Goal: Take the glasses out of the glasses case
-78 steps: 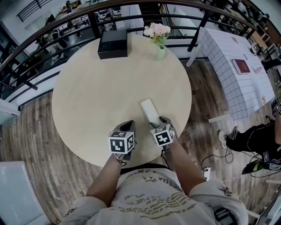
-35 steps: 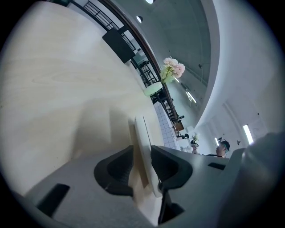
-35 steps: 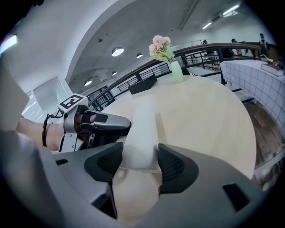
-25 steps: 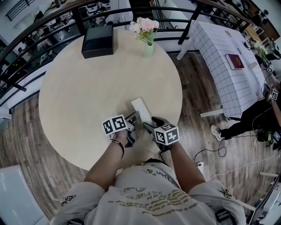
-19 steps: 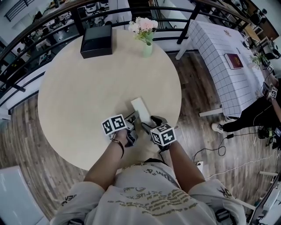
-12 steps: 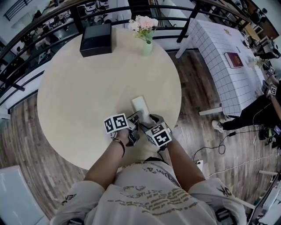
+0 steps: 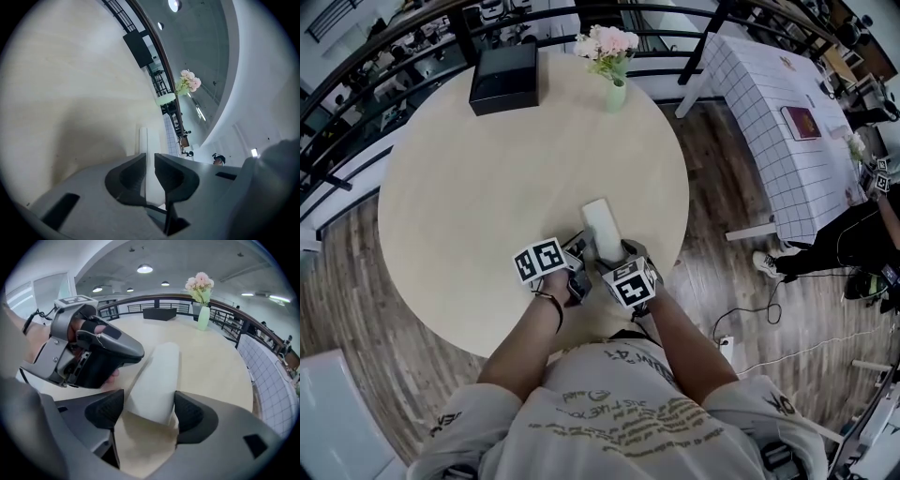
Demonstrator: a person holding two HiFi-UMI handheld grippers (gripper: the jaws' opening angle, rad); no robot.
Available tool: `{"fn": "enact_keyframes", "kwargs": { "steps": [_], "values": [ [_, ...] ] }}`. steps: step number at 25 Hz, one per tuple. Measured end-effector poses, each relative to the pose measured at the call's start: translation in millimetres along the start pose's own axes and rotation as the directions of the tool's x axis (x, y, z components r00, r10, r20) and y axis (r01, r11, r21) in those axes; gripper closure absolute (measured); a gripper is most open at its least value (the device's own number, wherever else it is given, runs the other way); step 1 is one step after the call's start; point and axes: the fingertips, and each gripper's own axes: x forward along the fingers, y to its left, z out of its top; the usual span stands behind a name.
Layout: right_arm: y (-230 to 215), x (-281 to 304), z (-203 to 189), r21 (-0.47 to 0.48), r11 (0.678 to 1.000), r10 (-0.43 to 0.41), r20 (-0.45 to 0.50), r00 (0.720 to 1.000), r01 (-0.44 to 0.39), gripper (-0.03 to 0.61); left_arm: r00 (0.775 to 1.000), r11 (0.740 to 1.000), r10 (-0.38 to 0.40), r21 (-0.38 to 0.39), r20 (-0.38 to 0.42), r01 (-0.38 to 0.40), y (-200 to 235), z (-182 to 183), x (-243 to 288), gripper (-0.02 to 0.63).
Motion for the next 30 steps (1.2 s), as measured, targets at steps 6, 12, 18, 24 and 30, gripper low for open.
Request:
{"fn": "enact_keyframes", "kwargs": {
  "steps": [6, 12, 18, 24, 30],
  "values": [
    [-4, 1, -2, 0.115, 0.992, 0.059, -0.004, 0.998, -0.058, 0.264, 1.0, 1.0, 0.019, 0.005, 0.012, -0.019, 6, 3, -3, 0.545],
    [-6, -13, 9, 0.259, 0.94, 0.193, 0.132, 0.972, -0.222, 0.265, 1.0, 1.0, -0.026, 0.016, -0.008, 0.026, -4, 3, 6, 0.494],
    [-10, -23, 15, 0.316, 0.895, 0.255, 0.218, 0.942, -0.315, 0.265, 0.996, 0.995, -0.084, -0.046, -0.009, 0.084, -10, 3, 15, 0.486],
    [-11, -25, 19, 0.426, 0.804, 0.304, 0.304, 0.903, -0.414, 0.267, 0.985, 0.968, -0.172, -0.182, 0.026, 0.174, -14, 3, 19, 0.486],
    [-29, -26, 13, 0.555, 0.716, 0.26, 0.351, 0.899, -0.424, 0.391, 0.99, 0.974, -0.138, -0.177, 0.022, 0.14, -7, 1, 21, 0.522]
  ]
}}
